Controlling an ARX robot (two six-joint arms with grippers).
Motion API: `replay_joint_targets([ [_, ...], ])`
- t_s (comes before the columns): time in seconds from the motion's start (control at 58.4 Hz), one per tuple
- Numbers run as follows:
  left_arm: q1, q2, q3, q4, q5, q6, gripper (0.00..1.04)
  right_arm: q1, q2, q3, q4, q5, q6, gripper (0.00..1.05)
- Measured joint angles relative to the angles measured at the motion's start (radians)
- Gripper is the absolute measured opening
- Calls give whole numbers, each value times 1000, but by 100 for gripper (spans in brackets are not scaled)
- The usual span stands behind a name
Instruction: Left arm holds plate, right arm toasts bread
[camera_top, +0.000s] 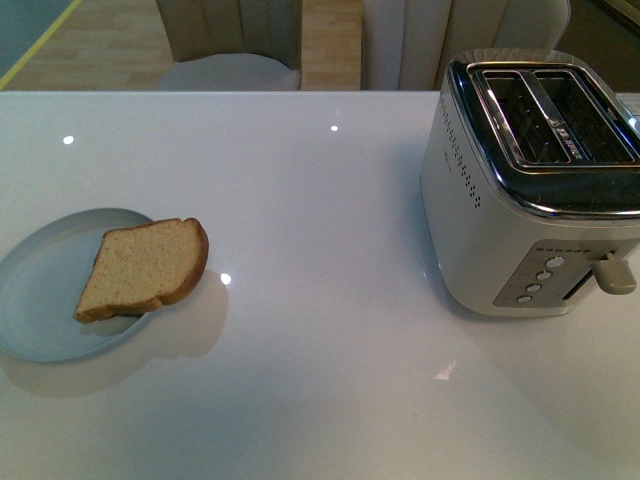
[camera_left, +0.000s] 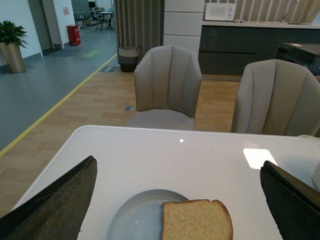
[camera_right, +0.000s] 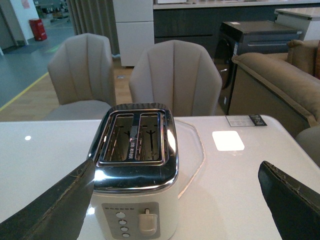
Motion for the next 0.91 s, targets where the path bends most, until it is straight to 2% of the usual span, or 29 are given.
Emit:
replay_joint_targets([
  [0.582, 0, 0, 0, 0, 1, -1, 98, 0, 0, 0, 0, 0, 0, 96],
  [0.685, 25, 121, 82, -219, 190, -228, 98, 0, 0, 0, 0, -1, 0, 96],
  [0.719, 24, 166, 97, -235, 213, -327, 98, 0, 0, 0, 0, 0, 0, 96],
  [0.788, 29, 237, 126, -211, 247, -452, 98, 0, 0, 0, 0, 0, 0, 96],
  [0.908, 78, 404, 187, -82, 317, -505, 98, 0, 0, 0, 0, 0, 0, 96],
])
